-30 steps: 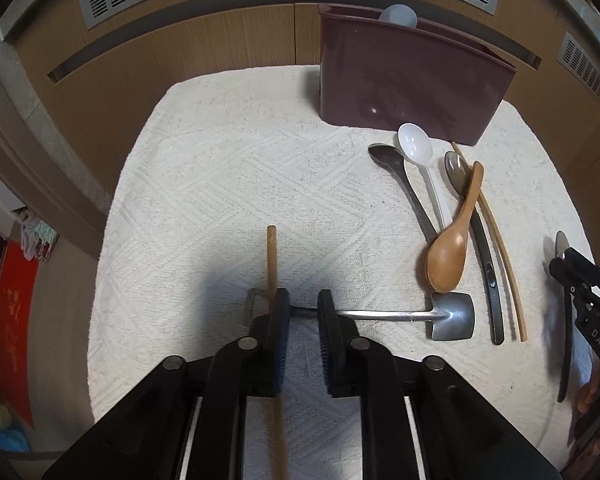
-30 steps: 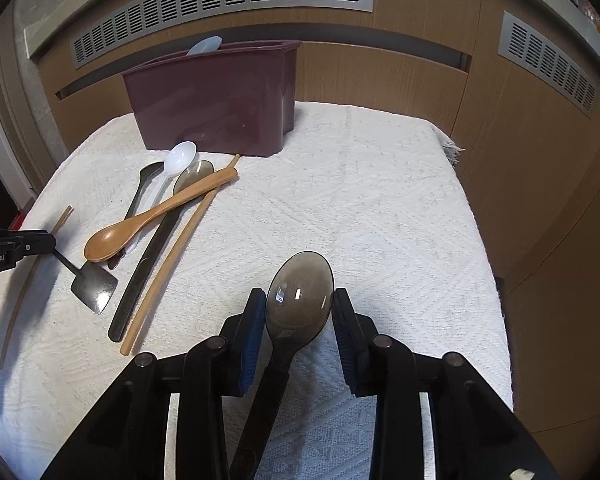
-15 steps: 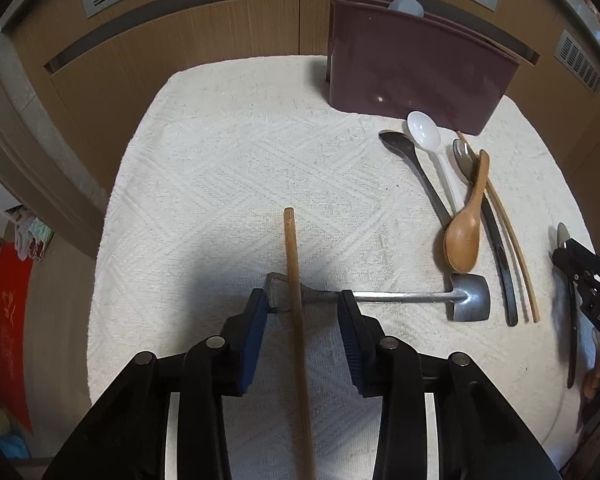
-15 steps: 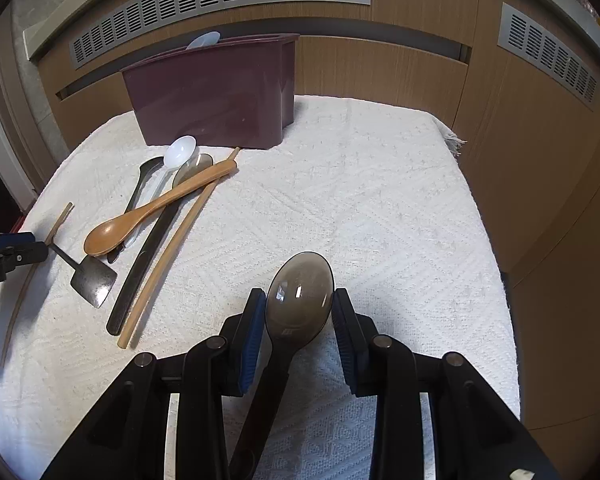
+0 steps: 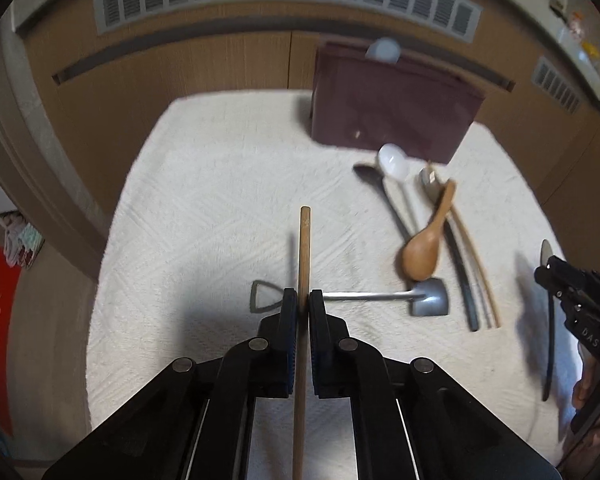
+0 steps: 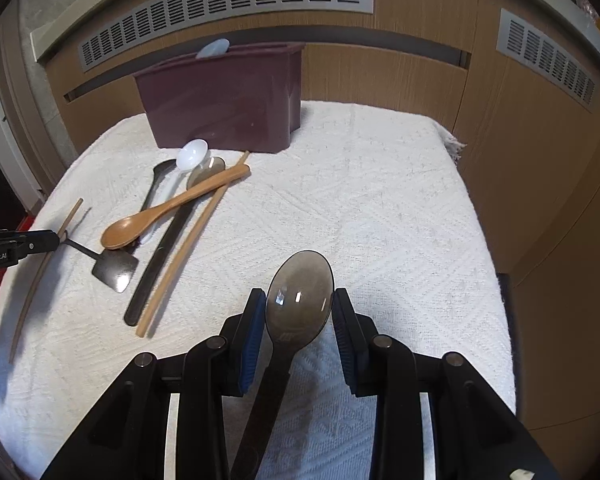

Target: Organize utensils

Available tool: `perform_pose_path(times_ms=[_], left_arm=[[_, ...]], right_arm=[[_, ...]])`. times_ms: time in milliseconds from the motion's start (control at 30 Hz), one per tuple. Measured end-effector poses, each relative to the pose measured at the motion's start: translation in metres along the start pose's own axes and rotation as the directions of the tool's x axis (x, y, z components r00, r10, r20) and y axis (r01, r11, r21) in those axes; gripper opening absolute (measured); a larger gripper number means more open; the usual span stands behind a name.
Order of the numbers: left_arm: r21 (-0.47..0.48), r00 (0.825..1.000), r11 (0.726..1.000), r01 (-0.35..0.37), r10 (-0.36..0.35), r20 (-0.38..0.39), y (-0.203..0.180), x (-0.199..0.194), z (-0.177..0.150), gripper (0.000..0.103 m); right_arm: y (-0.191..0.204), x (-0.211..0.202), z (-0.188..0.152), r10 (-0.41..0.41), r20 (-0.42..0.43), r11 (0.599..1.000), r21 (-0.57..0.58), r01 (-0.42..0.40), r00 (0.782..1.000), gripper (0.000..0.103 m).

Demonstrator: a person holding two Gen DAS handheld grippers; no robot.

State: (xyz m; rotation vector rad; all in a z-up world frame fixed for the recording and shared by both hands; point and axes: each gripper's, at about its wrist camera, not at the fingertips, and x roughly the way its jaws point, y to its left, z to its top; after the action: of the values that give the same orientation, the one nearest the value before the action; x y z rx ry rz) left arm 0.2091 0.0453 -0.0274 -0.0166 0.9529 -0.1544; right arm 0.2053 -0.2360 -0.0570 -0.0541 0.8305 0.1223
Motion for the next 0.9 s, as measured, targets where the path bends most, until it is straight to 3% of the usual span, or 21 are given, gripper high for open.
perform_pose_path(times_ms=[200, 400, 567, 800, 900], left_arm=[[-0.017, 0.989, 0.999, 0.05, -0.047, 0.137, -0.006, -0.045, 0.001, 0.006], [-0.007, 0.958, 0.995, 0.103, -0.097, 0.271, -0.019, -0.086, 0.011, 0.006], [0.042, 0.902, 0.992, 0.117, -0.123, 0.414, -0.035, -0.128, 0.044, 0.006], [0.066, 0.796, 0.992, 0.108, -0.126, 0.592, -0.034, -0.183, 0.13, 0.006], [0.058, 0.778, 0.99, 0.128, -0.136, 0.614, -0.03, -0.182, 0.16, 0.006]], right_arm=[[0.013, -0.038, 0.004, -0.012, 0.08, 0.999, -0.034, 0.015, 0.997, 0.03], [0.023, -0.077, 0.019, 0.025, 0.149, 0.998, -0.052, -0.018, 0.989, 0.03], [0.03, -0.116, 0.053, 0.038, 0.255, 0.997, -0.081, -0.018, 0.966, 0.03], [0.04, -0.175, 0.142, 0.02, 0.489, 0.988, -0.144, 0.058, 0.872, 0.03], [0.04, -0.176, 0.176, 0.013, 0.526, 0.988, -0.138, 0.07, 0.851, 0.03]])
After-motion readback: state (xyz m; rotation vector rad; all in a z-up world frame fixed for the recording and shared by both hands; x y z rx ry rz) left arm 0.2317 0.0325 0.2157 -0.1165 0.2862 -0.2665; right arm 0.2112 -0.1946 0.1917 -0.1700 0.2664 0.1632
